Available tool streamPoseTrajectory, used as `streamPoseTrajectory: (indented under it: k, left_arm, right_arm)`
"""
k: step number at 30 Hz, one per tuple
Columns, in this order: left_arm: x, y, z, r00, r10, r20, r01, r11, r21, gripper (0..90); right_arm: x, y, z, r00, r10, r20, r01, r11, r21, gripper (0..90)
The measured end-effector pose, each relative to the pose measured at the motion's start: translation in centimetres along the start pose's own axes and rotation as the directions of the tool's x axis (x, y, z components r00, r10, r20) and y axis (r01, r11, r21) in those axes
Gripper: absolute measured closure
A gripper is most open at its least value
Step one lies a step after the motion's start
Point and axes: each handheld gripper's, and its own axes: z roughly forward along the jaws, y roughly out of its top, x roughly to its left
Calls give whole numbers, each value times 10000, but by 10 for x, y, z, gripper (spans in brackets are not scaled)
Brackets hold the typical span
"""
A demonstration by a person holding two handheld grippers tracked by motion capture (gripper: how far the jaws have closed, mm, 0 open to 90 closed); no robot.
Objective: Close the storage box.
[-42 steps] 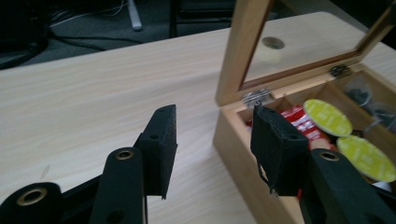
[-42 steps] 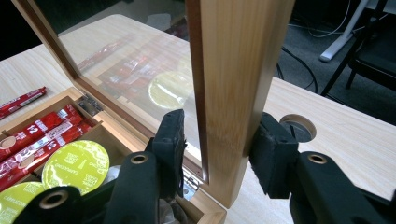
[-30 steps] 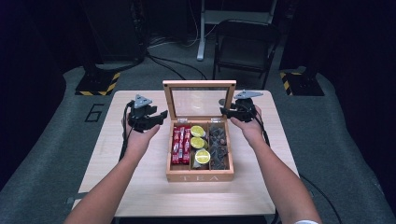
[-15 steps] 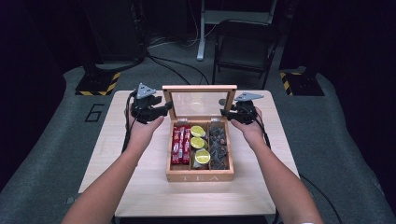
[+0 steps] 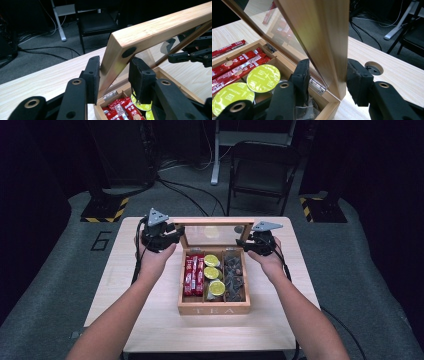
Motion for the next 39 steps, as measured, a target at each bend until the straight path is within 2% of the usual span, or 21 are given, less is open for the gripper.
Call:
streamPoseTrajectory:
  k: [3,6,11,15,19,23,24,26,34,39]
  left_arm:
    - [-1,-3,-3,10000,71,60,-71,10000,1,628]
    - [-2,-5,-5,9998,183,62,-183,9998,-25,628]
    - [-6,-9,-8,9996,274,55,-274,9996,-35,628]
    - [-8,-13,-12,9992,403,85,-403,9992,17,628]
    - [-11,-16,-15,9989,456,115,-458,9989,115,627]
    - [-12,-21,-18,9985,518,198,-521,9985,137,625]
    - [-13,-22,-18,9985,516,178,-516,9987,18,624]
    - [-14,-25,-21,9981,529,308,-533,9985,134,622]
    - [-18,-36,-26,9978,565,346,-565,9984,-13,617]
    - [-20,-43,-30,9972,571,490,-576,9983,87,614]
  right_arm:
    - [1,-2,-1,10000,59,-45,-59,9999,-84,547]
    - [2,-4,-2,10000,-76,45,76,9999,-119,525]
    - [4,-7,-7,9997,-238,68,238,9997,43,496]
    - [5,-8,-13,9999,77,-153,-77,10000,-11,463]
    - [9,-8,-19,9998,9,-179,-9,10000,8,451]
    - [14,-8,-28,9997,95,-210,-95,10000,-24,453]
    - [15,-9,-30,9997,45,-230,-46,10000,-37,454]
    - [17,-9,-35,9996,-23,-284,22,10000,-57,456]
    - [28,-10,-57,9987,-159,-482,150,9997,-184,454]
    - [36,-12,-67,9980,-200,-607,190,9997,-179,453]
